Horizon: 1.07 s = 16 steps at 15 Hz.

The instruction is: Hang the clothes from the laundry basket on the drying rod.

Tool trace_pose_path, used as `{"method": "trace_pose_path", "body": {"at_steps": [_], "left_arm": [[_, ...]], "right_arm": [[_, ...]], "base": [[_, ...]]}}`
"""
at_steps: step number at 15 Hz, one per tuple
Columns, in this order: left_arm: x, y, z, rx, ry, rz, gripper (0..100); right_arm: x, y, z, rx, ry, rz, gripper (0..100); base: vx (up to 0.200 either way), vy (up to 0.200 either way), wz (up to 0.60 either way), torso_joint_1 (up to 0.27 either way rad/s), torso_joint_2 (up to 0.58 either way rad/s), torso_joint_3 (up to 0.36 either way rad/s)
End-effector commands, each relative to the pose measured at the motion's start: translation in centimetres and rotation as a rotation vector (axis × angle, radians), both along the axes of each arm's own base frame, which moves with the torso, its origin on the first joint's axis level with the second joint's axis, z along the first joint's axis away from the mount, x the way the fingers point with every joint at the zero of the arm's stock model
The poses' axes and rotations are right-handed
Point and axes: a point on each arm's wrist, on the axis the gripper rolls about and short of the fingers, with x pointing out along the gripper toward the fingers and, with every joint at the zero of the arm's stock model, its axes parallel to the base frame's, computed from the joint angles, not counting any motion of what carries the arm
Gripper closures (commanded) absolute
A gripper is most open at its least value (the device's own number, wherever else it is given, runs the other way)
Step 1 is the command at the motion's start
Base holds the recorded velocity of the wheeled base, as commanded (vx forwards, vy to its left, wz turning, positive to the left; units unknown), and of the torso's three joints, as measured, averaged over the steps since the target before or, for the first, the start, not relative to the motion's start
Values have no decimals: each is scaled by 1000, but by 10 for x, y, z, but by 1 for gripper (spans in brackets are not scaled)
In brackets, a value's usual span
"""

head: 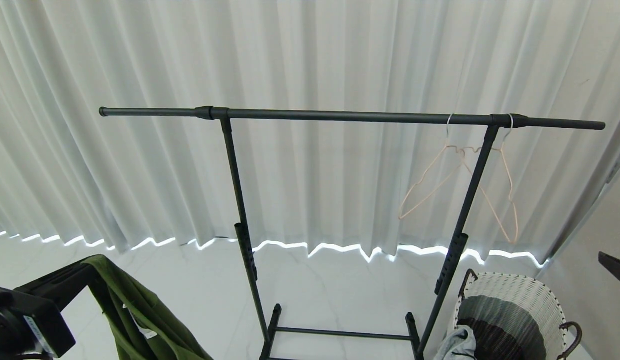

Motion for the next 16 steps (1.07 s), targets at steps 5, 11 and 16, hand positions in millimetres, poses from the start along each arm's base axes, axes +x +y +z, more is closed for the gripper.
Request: {"method": "trace_pose_path", "body": {"at_steps": [5, 11, 16], "left_arm": [[-1, 0, 0, -2, -3, -3, 100], [-1, 0, -1, 4, 2, -5, 100], [-1, 1, -2, 6, 1, 4, 100]], "right_arm": [[19, 0, 7, 131, 40, -14, 0], [17, 3, 13, 194, 62, -6, 0], [17, 3, 12, 189, 65, -27, 0]], "base": [[0, 0, 0, 0, 0, 0], [0, 0, 0, 0, 0, 0], [0, -160, 0, 0, 2, 2]]}}
